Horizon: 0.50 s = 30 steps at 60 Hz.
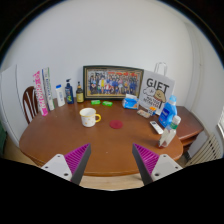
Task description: Pour water
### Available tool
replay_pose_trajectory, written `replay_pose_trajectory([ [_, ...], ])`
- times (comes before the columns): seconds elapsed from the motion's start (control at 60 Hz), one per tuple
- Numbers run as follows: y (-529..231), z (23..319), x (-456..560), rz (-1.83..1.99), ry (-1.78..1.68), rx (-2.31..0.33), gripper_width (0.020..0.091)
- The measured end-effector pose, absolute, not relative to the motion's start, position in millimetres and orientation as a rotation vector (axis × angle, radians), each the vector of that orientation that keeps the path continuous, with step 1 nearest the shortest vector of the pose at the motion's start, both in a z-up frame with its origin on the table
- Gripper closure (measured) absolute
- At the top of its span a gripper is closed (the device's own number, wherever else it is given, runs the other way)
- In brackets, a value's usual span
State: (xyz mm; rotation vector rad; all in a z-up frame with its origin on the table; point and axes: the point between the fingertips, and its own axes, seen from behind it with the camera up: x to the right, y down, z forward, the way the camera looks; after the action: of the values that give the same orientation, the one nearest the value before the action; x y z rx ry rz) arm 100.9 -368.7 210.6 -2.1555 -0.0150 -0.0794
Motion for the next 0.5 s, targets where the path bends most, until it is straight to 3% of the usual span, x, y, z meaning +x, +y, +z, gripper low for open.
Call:
replay_pose_trajectory([
  [0.317, -331, 156, 242, -0.152, 0.053, -2.14, 0.0244],
  [0.5, -270, 144, 273, -0.134, 0.029, -2.077, 0.0248],
])
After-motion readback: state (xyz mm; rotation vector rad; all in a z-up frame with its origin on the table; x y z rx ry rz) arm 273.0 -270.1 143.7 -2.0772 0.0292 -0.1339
